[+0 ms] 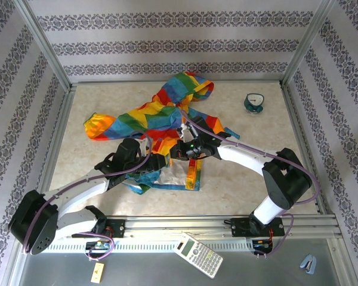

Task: Zip up the jacket

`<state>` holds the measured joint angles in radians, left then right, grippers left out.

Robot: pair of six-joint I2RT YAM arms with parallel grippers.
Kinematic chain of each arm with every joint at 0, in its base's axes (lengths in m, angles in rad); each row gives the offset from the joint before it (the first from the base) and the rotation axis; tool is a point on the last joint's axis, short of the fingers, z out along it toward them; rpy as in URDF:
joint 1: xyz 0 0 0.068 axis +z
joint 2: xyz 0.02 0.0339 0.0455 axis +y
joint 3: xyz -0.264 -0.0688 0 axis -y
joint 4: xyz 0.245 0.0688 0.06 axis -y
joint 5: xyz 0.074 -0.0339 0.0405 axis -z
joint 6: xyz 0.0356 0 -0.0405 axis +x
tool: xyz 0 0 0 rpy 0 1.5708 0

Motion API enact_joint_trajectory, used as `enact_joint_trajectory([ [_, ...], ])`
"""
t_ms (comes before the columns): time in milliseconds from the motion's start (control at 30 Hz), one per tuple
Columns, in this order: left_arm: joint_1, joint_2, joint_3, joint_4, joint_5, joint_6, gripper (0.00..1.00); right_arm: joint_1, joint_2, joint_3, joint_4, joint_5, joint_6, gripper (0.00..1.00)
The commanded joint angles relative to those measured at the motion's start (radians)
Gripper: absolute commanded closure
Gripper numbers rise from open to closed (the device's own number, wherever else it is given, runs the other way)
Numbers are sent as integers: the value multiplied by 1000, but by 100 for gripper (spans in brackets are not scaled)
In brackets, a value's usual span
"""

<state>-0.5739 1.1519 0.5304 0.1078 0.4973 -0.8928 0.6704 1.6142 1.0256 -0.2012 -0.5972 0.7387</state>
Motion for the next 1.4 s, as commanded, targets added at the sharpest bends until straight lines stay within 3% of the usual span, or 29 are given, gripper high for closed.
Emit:
enact_joint_trajectory([
  [0, 0, 15, -34, 157, 55, -68, 76, 10, -25, 29, 22, -29, 20, 100],
  [167, 0, 16, -50, 168, 54, -77, 70, 9, -19, 28, 32, -35, 28, 100],
  [467, 2, -10, -67, 74, -47, -82, 59, 8, -20, 26, 31, -40, 37, 100],
  [767, 2, 11, -103, 241, 2, -148, 60, 9, -10, 25, 70, -73, 70, 100],
  [900, 6, 41, -150, 414, 23, -221, 60, 6, 1, 24, 90, -80, 83, 100],
  [1000, 10, 61, -165, 492, 39, -252, 65, 7, 6, 24, 98, -84, 90, 100],
  [1333, 19, 58, -188, 533, 56, -263, 100, 5, 8, 23, 95, -76, 86, 100],
  [1367, 20, 58, -191, 537, 57, -264, 100, 5, 9, 22, 93, -74, 85, 100],
])
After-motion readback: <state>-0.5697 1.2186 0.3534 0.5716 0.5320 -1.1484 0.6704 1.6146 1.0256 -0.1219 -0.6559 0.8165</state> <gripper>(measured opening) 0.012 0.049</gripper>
